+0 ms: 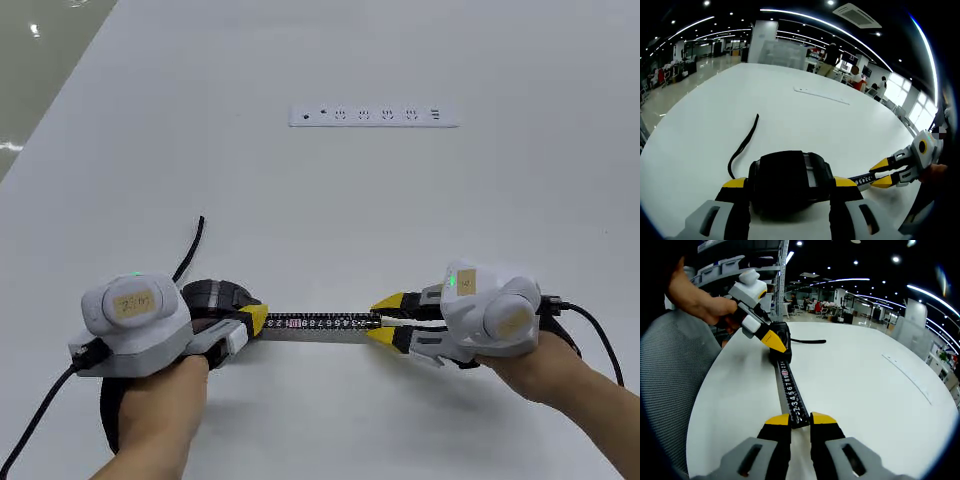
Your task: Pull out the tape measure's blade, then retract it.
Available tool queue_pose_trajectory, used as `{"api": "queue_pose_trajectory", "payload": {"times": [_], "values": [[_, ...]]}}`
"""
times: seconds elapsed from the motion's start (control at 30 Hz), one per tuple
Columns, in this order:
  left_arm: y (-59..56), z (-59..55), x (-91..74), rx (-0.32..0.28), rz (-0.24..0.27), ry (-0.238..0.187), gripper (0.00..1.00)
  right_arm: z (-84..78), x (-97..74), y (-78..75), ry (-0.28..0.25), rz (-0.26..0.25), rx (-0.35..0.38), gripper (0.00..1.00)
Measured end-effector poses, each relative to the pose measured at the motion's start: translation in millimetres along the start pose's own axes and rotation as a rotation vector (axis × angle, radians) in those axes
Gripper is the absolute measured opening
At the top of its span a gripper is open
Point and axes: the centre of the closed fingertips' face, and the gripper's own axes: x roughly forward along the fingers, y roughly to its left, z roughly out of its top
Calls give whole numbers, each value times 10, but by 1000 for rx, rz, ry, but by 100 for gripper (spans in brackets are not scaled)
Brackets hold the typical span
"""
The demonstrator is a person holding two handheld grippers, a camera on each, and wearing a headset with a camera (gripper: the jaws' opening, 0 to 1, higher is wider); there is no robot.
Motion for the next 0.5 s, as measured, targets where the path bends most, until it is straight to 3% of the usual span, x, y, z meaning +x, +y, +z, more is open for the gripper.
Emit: {"api": "queue_pose_trajectory", "payload": {"times": [0.5], "values": [[-1,4,-10,-3,-2,1,61,74,122,36,-3,10,-2,12]]}}
